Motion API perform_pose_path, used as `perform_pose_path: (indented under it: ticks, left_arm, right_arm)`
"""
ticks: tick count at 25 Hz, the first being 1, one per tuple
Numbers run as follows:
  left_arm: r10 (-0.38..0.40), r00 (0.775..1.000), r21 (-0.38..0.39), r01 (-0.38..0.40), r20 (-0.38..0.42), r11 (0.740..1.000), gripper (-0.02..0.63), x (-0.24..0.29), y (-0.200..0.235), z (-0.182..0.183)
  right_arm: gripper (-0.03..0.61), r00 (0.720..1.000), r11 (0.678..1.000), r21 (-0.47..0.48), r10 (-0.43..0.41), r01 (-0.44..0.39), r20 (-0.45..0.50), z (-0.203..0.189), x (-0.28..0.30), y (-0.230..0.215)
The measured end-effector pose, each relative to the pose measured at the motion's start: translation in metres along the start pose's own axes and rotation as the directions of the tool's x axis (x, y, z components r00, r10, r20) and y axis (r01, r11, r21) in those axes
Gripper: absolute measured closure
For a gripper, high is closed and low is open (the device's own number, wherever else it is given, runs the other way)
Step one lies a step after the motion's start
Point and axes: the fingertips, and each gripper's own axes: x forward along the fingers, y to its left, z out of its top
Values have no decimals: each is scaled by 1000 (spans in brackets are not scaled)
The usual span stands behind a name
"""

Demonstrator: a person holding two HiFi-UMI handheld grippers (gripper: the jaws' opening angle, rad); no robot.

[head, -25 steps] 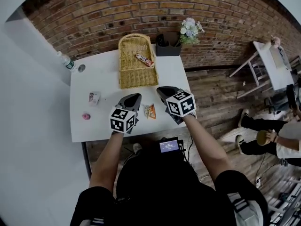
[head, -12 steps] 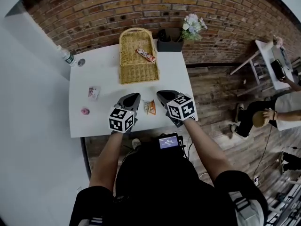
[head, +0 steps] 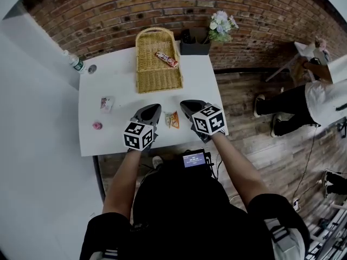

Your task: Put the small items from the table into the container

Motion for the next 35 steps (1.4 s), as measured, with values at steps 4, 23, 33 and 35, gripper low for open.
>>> perform_pose_path:
  ticks: [4,23,33,35]
  left_arm:
    - [-2,1000,-1,2,3,1000,604,-2,1,-2]
    - [103,983,-64,-113,-149,991,442,-23,36,-70]
    - [97,946,-23,-109,-310,994,426,-23,29,-121]
    - [95,942,-24,-108,-323,994,426,-22,28,-125]
  right_arm:
    - [565,1000,1000,1,2,-2,2,0,0,0]
    - [565,999,999,23,28,-27,-22,-12,9,5]
    - [565,999,999,42,29,-27,-41,-22,9,2]
    - [565,999,999,46,28,-26,-44,-24,9,1]
